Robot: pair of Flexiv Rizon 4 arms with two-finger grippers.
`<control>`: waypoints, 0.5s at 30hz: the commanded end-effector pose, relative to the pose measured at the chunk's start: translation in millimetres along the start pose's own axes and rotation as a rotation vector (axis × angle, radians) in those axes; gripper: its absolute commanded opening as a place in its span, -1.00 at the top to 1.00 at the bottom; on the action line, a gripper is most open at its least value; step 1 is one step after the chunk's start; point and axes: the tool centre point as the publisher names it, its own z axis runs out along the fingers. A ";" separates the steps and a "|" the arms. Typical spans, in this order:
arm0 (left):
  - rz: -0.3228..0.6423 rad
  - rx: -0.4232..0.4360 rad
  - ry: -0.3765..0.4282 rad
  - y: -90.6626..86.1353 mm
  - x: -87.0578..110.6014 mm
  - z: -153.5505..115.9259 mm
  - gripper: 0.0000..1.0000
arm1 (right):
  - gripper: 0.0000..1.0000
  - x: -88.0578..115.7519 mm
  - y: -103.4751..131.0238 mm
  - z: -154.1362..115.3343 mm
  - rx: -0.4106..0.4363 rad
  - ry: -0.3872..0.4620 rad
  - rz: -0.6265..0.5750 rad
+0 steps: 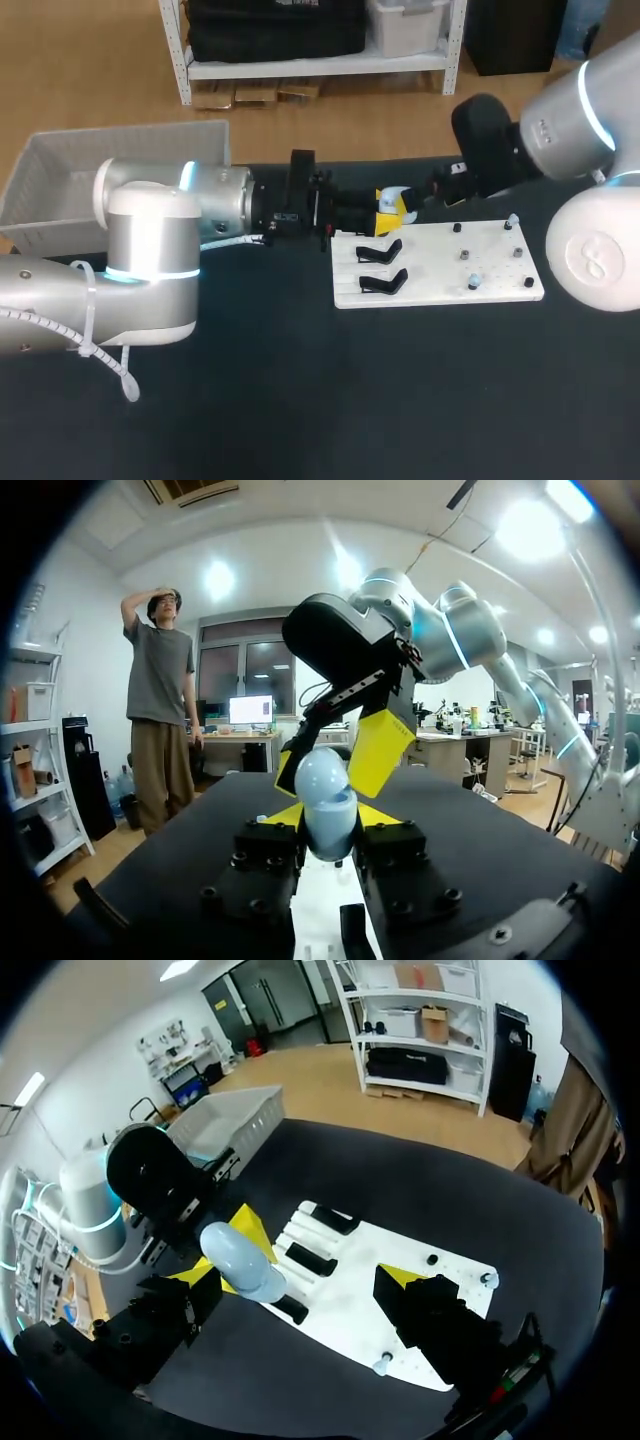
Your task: Pick up each earbud case from the left stands, insert the matching earbuds, close the lid, and place the case in the box.
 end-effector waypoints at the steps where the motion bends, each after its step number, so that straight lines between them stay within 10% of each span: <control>1: 0.004 -0.003 -0.005 -0.7 1.4 -0.1 1.00 | -1.00 -4.0 2.7 -1.9 0.001 -0.009 0.004; 15: 0.004 -0.003 -0.005 -0.7 1.4 -0.1 1.00 | -1.00 -24.3 -15.0 -40.0 0.014 -0.061 0.039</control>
